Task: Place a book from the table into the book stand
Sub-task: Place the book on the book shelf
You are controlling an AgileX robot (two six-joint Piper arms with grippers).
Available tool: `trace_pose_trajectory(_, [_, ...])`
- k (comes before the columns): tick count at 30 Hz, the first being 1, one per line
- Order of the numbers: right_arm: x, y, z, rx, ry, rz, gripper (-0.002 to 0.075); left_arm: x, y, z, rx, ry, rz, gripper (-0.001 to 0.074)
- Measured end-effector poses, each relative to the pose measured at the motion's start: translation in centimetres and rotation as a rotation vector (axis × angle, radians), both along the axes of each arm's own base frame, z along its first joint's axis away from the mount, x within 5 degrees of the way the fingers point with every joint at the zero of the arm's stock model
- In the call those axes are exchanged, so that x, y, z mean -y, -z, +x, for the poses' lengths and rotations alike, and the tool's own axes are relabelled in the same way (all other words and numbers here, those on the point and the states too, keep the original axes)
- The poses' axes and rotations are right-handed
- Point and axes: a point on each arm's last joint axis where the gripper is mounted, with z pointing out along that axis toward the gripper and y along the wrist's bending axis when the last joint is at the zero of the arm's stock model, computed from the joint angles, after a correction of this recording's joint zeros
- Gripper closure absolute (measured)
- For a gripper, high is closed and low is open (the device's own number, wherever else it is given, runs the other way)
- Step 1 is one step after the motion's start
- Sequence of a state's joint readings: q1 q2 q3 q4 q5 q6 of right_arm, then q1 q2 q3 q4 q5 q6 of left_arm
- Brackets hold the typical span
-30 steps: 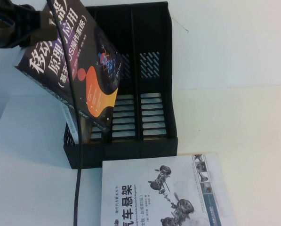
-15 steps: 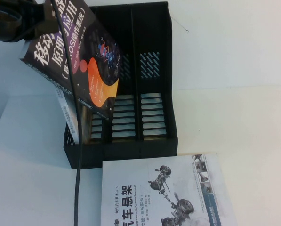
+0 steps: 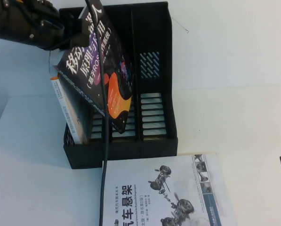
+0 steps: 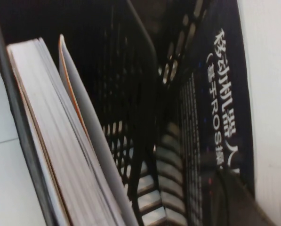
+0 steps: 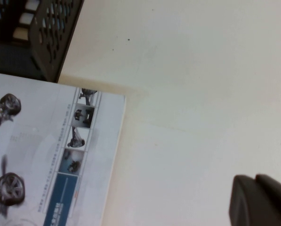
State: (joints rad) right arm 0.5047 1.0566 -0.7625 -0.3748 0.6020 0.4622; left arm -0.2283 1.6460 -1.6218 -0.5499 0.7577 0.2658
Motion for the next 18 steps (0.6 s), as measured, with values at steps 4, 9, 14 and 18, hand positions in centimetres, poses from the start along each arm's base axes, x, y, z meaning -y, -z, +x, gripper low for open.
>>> trace_pose_trajectory(4, [0.0, 0.0, 0.0, 0.002, 0.000, 0.001, 0.0727, 0.4, 1.5, 1.0, -0.029, 0.007, 0.034, 0.0623])
trace_pose_trajectory(9, [0.0, 0.0, 0.0, 0.006, 0.006, 0.011, 0.0727, 0.6, 2.7, 1.7, -0.055, 0.004, 0.051, 0.0623])
trace_pose_trajectory(14, [-0.1, -0.1, 0.1, 0.009, 0.008, 0.017, 0.0727, 0.6, 2.9, 2.0, -0.064, -0.012, 0.048, 0.0607])
trace_pose_trajectory(18, [-0.1, -0.1, 0.1, 0.009, 0.009, 0.018, 0.0727, 0.7, 2.8, 2.0, -0.060, -0.017, 0.042, 0.0442])
